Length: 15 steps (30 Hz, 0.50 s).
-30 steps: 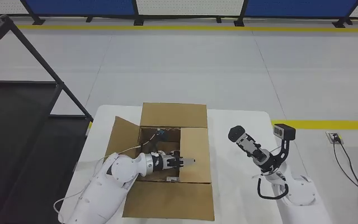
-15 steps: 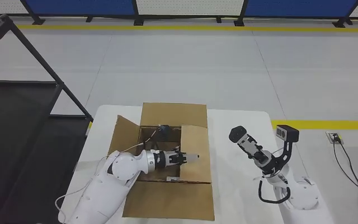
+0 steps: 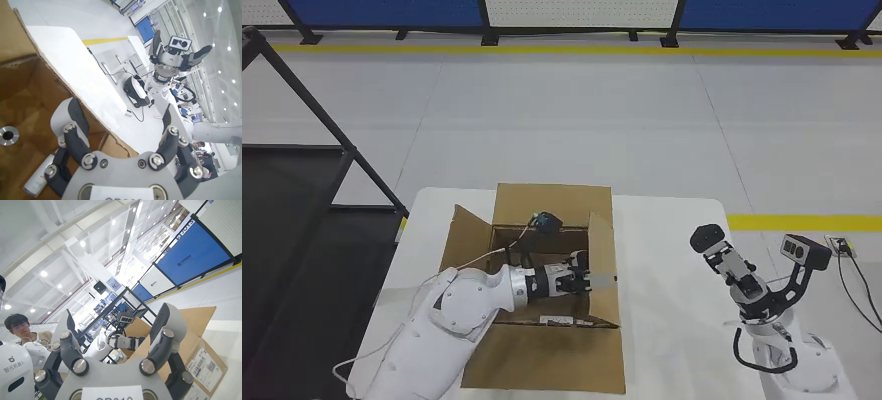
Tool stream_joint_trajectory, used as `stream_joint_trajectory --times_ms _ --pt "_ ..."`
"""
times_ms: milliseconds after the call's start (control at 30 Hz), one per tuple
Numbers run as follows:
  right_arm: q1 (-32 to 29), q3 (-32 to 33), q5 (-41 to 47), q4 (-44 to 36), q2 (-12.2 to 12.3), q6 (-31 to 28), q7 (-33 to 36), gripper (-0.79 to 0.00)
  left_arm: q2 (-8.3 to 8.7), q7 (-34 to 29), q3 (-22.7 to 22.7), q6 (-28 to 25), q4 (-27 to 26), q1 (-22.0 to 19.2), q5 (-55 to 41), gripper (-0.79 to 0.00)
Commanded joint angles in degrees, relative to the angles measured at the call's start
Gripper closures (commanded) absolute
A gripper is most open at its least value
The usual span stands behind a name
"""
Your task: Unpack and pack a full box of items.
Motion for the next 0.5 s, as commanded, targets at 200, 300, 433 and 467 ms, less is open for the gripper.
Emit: stream_joint_trajectory --times_ms 200,300,433,467 --pt "-4.8 4.4 1.5 -1.8 0.7 -1.9 -1.3 -0.785 -1.74 2.5 6.3 2.0 -3.1 -2.8 4.4 -0.785" --pt "-5.8 5.4 0.3 -2.9 0.9 -2.3 -1.0 -0.785 -2.05 3.1 7.2 2.8 -2.9 -3.0 5.0 -0.785" --pt "-5.8 5.4 0.3 -2.9 0.9 -2.3 -1.0 -0.785 -2.05 3.1 7.2 2.8 -2.9 -3.0 5.0 -0.785" --pt "-5.8 5.4 0.3 -2.9 0.9 -2.3 -1.0 -0.785 -2.05 3.1 7.2 2.8 -2.9 -3.0 5.0 -0.785"
